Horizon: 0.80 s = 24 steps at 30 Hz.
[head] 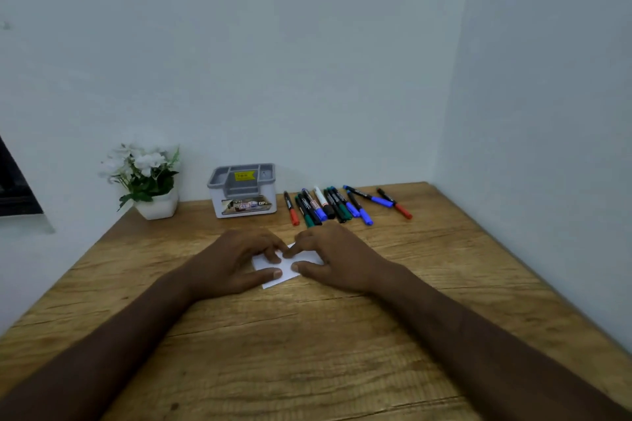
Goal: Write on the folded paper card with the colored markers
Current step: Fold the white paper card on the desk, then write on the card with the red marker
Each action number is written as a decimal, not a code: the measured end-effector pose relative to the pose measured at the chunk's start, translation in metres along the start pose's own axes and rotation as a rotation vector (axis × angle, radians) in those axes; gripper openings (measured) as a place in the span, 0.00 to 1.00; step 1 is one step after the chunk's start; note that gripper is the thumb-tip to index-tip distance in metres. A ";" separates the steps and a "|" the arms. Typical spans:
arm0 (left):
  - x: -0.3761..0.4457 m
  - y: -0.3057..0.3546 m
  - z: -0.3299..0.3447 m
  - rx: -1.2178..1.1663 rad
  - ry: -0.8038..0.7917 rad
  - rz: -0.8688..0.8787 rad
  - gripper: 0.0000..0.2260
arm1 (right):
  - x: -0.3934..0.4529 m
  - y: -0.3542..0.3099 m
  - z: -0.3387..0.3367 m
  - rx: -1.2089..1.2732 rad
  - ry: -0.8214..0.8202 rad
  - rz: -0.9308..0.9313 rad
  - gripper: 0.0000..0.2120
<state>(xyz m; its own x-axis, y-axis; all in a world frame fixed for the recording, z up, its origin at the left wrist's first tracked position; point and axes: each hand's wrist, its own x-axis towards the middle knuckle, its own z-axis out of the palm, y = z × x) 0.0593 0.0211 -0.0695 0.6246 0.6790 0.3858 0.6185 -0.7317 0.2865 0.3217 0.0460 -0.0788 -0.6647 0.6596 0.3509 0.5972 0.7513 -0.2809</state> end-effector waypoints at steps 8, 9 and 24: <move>-0.010 -0.011 -0.005 -0.087 -0.054 0.023 0.13 | 0.021 0.048 -0.033 -0.071 0.427 0.340 0.14; -0.009 -0.011 -0.005 -0.084 -0.064 0.029 0.15 | 0.021 0.065 -0.038 -0.140 0.445 0.425 0.10; -0.004 -0.013 -0.002 -0.061 -0.118 0.011 0.15 | 0.010 0.107 -0.041 -0.137 0.252 0.591 0.14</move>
<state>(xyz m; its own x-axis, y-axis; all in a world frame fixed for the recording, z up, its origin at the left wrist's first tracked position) 0.0478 0.0279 -0.0727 0.6853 0.6704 0.2843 0.5833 -0.7391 0.3368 0.3973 0.1321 -0.0690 -0.0918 0.9223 0.3754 0.8924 0.2435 -0.3799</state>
